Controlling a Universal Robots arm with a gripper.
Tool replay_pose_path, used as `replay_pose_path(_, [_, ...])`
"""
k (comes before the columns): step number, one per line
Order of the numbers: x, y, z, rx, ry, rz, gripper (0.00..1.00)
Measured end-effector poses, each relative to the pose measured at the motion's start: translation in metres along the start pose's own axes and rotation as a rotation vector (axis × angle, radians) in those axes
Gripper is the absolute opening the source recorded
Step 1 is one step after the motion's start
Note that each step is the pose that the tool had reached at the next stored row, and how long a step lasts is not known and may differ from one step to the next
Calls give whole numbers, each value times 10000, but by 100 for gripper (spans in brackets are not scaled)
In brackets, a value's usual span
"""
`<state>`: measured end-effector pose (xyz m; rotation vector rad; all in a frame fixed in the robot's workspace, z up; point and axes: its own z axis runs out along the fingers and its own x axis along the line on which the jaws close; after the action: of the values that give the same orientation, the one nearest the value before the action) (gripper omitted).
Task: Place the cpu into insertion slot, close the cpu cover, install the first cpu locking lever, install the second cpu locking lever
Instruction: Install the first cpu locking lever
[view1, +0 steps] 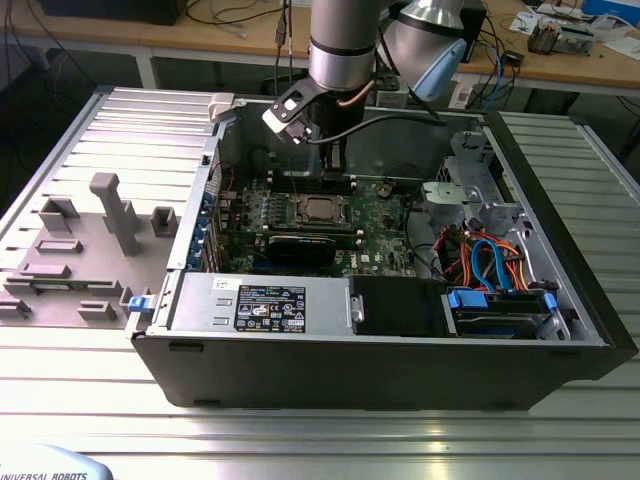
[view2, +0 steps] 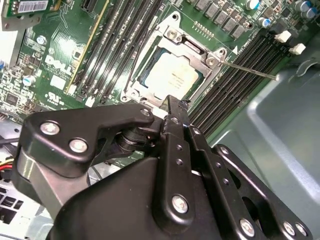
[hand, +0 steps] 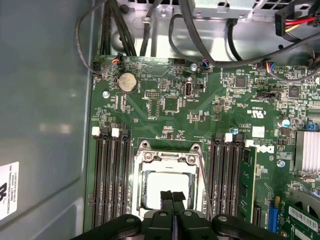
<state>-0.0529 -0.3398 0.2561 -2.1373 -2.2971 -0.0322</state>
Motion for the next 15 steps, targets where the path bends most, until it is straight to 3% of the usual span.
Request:
replay_pose_path(10, [0, 0, 0, 19, 15, -1180, 11])
replay_pose_path(15, [0, 0, 0, 25, 20, -1553, 11])
